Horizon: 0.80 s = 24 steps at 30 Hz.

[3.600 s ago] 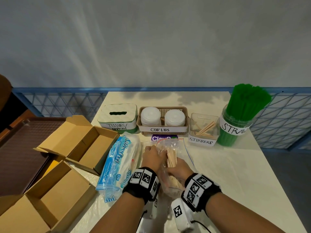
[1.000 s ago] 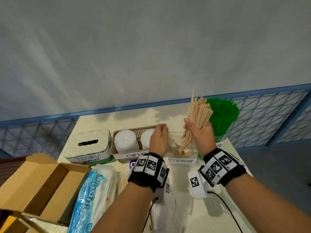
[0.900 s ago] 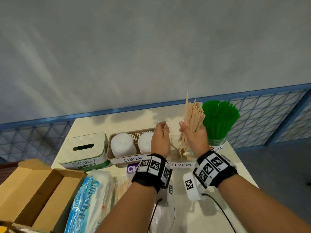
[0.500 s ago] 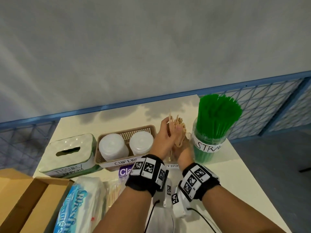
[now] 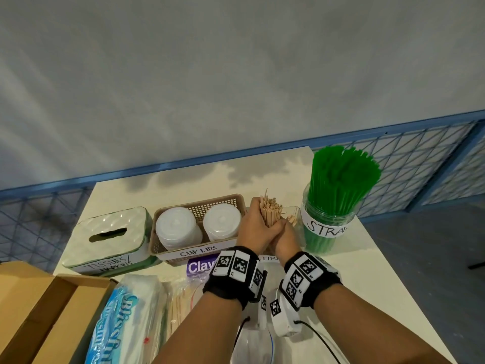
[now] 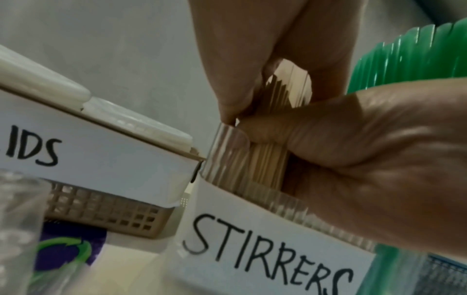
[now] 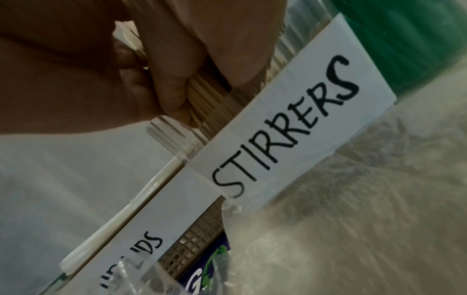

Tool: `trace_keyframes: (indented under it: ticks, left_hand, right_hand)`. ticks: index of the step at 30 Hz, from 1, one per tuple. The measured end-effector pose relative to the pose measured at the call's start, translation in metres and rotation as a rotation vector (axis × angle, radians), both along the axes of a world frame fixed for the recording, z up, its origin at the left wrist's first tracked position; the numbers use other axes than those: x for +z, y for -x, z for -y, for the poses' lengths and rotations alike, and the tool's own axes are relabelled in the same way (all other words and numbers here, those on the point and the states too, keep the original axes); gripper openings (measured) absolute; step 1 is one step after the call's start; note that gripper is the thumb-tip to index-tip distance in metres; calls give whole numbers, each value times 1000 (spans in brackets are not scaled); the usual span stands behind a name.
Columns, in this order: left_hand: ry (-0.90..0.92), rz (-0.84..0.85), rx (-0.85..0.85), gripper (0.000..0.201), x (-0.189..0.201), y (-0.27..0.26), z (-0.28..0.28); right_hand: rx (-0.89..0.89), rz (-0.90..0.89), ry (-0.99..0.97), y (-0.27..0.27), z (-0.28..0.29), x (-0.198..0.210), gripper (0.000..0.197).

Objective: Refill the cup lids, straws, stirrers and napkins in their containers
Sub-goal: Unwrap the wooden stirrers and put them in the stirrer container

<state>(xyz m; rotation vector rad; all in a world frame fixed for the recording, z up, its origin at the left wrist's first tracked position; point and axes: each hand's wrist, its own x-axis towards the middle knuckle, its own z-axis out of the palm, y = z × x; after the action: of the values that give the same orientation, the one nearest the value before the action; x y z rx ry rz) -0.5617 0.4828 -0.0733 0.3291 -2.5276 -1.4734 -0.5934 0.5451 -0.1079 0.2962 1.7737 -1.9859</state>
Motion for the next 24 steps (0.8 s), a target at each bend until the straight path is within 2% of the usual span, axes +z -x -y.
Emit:
trace_keyframes:
  ticks: [2, 4, 7, 9, 12, 14, 15, 17, 19, 21, 23, 24]
  left_hand:
    - [-72, -44, 25, 54, 0, -1, 0]
    - [-138, -69, 33, 57, -2, -3, -1]
    - [-127, -84, 57, 49, -5, -4, -2]
    - [-113, -95, 73, 52, -5, -4, -3]
    - [-78, -144, 22, 69, -3, -3, -6]
    - [22, -162, -24, 54, -4, 0, -6]
    - [56, -168, -27, 43, -6, 2, -5]
    - [56, -165, -10, 31, -10, 4, -3]
    - [46, -157, 0, 28, -14, 6, -1]
    - [53, -148, -5, 27, -16, 7, -1]
    - [64, -155, -13, 28, -16, 8, -2]
    - [63, -161, -16, 29, -17, 7, -2]
  right_hand:
    - [86, -84, -153, -2, -3, -1, 25]
    - [217, -257, -371, -3, -8, 3, 18]
    - [445, -459, -728, -1, -10, 13, 25]
    - [497, -481, -773, -1, -11, 14, 22]
    - [388, -413, -589, -7, -19, 12, 14]
    - [347, -393, -579, -5, -21, 10, 20]
    - [385, -398, -624, -3, -20, 9, 14]
    - [529, -445, -821, -3, -17, 14, 13]
    - [605, -494, -907, -1, -20, 25, 6]
    - [613, -551, -936, 3, -27, 35, 22]
    - [656, -627, -1062, 8, -33, 47, 7]
    - [685, -632, -1151, 11, -34, 47, 19]
